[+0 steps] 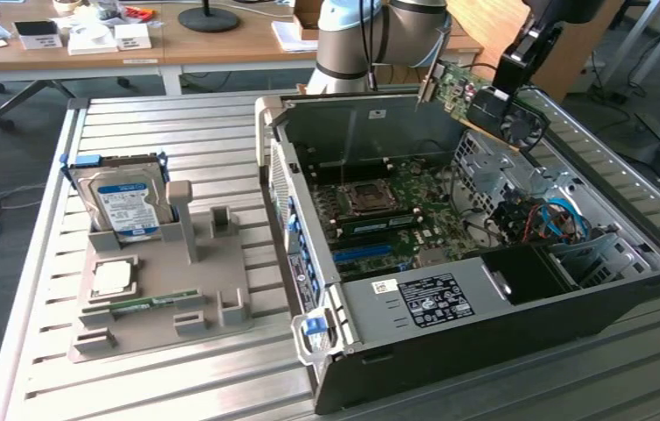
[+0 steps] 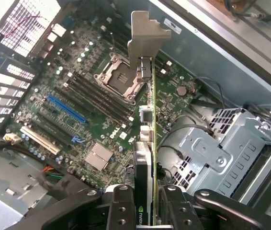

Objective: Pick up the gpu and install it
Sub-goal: 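Insert the gpu into the slot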

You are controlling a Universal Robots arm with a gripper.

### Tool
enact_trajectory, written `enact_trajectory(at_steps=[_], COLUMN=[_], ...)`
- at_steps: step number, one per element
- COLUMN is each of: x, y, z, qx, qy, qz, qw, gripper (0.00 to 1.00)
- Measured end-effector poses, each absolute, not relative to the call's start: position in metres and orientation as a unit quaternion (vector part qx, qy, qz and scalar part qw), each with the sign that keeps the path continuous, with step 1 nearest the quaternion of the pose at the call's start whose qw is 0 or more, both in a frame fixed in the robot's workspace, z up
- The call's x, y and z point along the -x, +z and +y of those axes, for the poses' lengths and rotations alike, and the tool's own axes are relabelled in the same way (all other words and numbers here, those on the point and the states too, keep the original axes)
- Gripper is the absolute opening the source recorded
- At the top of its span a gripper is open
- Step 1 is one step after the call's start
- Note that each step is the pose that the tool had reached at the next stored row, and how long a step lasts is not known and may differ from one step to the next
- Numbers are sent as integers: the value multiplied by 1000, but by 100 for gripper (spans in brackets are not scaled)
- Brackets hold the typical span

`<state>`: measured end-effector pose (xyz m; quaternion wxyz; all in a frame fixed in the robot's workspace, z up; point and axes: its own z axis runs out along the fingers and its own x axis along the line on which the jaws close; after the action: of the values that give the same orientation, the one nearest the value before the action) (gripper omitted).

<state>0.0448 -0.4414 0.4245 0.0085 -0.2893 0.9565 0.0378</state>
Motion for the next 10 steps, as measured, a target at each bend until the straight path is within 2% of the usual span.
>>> enact_trajectory(at_steps=[10], x=[-45], y=[424], z=[-441], qx=[290], qy=[38], qz=[956], qw=[9], gripper=[27])
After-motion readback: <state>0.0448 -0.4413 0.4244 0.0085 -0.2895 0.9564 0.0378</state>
